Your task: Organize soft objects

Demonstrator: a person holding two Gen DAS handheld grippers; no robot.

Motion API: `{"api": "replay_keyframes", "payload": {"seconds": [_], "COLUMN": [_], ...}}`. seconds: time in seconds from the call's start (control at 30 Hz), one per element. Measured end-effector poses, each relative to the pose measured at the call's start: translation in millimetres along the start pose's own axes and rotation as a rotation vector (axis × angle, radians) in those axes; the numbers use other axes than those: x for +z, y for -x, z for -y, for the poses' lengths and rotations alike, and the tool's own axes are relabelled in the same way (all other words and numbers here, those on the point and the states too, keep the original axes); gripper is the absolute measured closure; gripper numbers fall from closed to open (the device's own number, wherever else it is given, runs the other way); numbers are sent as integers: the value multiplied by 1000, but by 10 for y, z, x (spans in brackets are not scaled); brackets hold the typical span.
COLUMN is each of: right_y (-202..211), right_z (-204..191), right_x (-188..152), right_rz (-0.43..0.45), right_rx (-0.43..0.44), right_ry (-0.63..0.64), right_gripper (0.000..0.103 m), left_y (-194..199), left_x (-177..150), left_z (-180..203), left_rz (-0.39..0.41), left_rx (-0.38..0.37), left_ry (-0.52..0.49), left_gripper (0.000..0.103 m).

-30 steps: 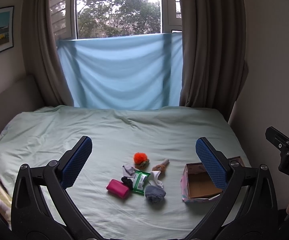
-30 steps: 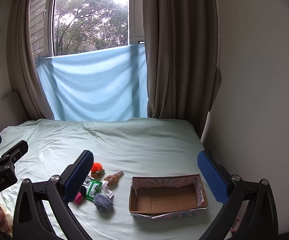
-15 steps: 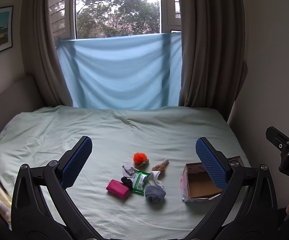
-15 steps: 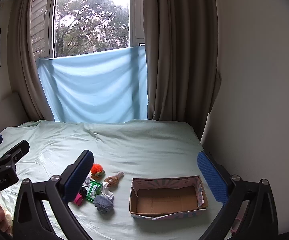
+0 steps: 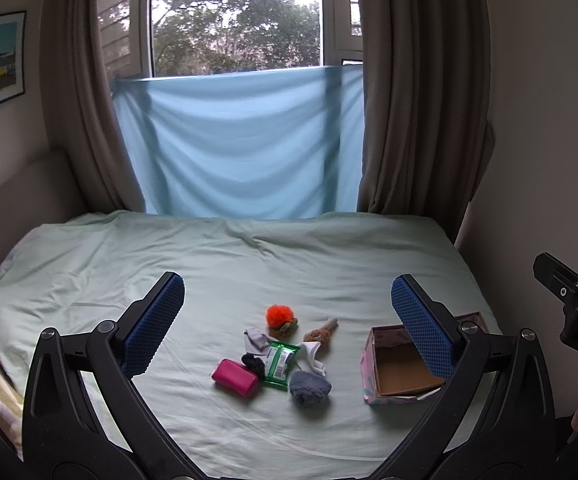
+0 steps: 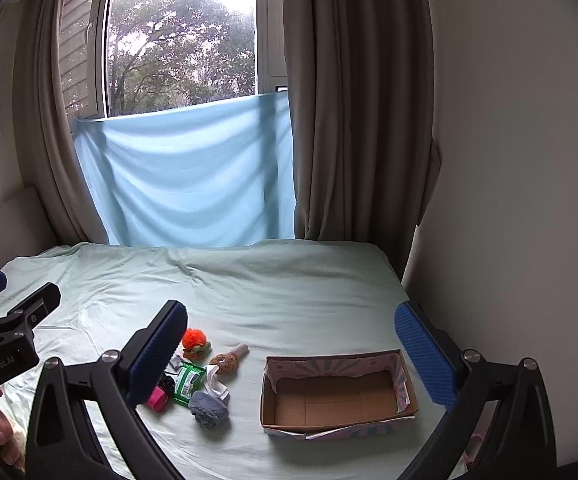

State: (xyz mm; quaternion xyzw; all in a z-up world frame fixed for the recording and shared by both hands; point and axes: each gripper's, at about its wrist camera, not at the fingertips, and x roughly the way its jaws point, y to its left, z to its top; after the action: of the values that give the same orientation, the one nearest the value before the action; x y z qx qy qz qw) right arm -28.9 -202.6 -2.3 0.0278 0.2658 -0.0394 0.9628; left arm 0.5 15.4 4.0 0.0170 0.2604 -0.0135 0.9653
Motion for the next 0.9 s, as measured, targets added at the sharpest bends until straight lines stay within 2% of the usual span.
{"api": "replay_keyframes", "payload": {"seconds": [0.27, 0.4, 0.5, 0.67, 0.9], "right_y": [-57, -153, -305, -542, -1038], "right_z": [-4, -58, -178, -509, -1060], "right_x": [53, -1, -131, -396, -897], "right_rz": [-20, -37, -67, -141, -233], "right_rx": [49, 95, 110, 116, 94], "right_ry": [4, 12, 6, -12, -69], "right_gripper": [0, 0, 0, 0, 0], "left_y": [-12, -60, -163, -476, -1148], "left_x": [-32, -148, -300, -581, -1092], "left_z": [-135, -330, -574, -937, -1342], "left_rz": [-16, -25, -53, -123, -227], "left_rx": [32, 70, 70, 39, -79], "left_ry": [37, 52, 63, 30, -62], "left_gripper": [0, 0, 0, 0, 0]}}
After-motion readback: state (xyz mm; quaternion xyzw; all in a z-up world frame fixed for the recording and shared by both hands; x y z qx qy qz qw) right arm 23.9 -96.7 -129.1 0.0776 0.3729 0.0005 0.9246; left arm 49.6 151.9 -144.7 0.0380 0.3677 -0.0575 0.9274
